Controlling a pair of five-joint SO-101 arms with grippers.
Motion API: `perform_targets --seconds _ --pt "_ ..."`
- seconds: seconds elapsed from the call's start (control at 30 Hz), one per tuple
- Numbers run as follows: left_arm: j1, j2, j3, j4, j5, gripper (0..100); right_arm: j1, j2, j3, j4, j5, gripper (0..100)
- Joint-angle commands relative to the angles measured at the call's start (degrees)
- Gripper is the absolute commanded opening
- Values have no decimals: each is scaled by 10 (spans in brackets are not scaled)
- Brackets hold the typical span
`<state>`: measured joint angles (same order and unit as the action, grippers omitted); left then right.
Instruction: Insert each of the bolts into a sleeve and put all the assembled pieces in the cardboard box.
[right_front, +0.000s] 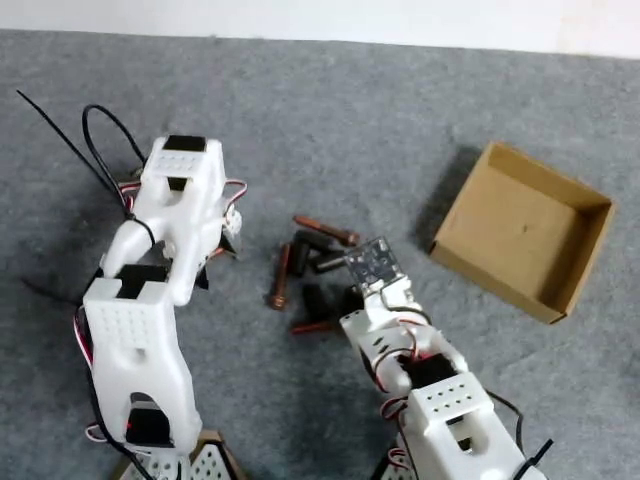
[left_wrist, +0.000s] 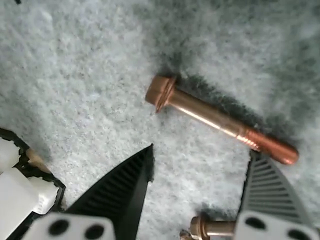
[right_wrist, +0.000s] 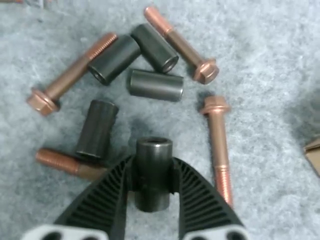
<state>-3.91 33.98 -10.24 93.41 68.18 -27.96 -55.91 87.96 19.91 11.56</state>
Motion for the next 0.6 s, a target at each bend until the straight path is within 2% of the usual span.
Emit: perform_targets --seconds 0.0,0.33,0.57 --pt "5 -10 -3 -31 9 287 2 -9 -4 -13 6 4" --pt "1 -113 -18 -21 12 287 1 -12 -1 -9 5 4" --pt "0 -117 15 -42 13 287 1 -10 -1 -11 6 4"
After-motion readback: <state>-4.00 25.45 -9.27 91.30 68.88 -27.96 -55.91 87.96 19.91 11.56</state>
